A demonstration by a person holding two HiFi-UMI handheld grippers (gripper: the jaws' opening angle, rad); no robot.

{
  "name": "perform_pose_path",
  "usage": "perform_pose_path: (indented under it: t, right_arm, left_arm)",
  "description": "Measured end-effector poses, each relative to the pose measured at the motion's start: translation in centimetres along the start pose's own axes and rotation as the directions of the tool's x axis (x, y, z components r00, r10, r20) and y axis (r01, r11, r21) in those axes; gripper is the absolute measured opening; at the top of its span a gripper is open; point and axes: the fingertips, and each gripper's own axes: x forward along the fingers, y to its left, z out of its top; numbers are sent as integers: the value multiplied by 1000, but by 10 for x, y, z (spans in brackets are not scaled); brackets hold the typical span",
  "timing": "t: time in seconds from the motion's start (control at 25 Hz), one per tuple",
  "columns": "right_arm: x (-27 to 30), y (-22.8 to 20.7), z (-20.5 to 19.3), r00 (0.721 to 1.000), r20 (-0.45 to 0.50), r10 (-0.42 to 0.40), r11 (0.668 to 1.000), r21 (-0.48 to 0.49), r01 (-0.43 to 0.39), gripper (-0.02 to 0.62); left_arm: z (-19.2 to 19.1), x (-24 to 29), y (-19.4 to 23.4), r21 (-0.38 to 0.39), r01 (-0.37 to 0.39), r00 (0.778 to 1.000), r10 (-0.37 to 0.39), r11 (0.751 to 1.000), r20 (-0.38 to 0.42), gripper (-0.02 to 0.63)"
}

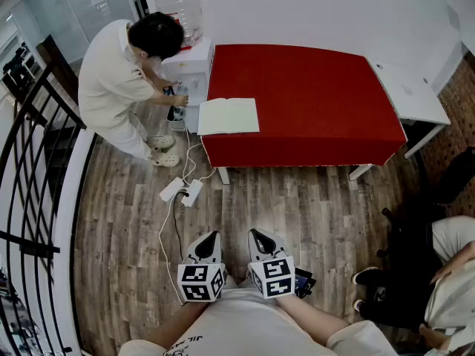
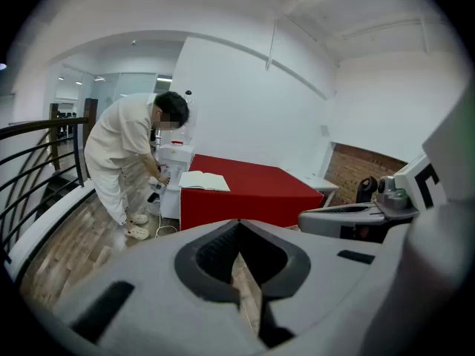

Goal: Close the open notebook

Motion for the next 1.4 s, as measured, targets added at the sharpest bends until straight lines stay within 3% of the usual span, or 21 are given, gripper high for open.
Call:
perform_pose_path:
  t: [0.36,0.6,1.16,1.4]
  right_arm:
    - [12,-24,1,1000,-9,-2,1000,9,2,6]
    - [51,-42,17,1000,-21,-18,1000,11,18,6]
    - [195,-75,119,994,9,-109,993,38,108,6]
    - [224,-83,141,989,1,-145,989,33,144,6]
  left_arm:
    - [8,23,1,-13,-22,1000,22,1000,9,6]
    - [28,67,16,-11,9,1000,-9,1000,3,6]
    - [135,188,107,50,101,995,-101,994,3,6]
    - [157,218,124,69,135,991,-134,989,-9,6]
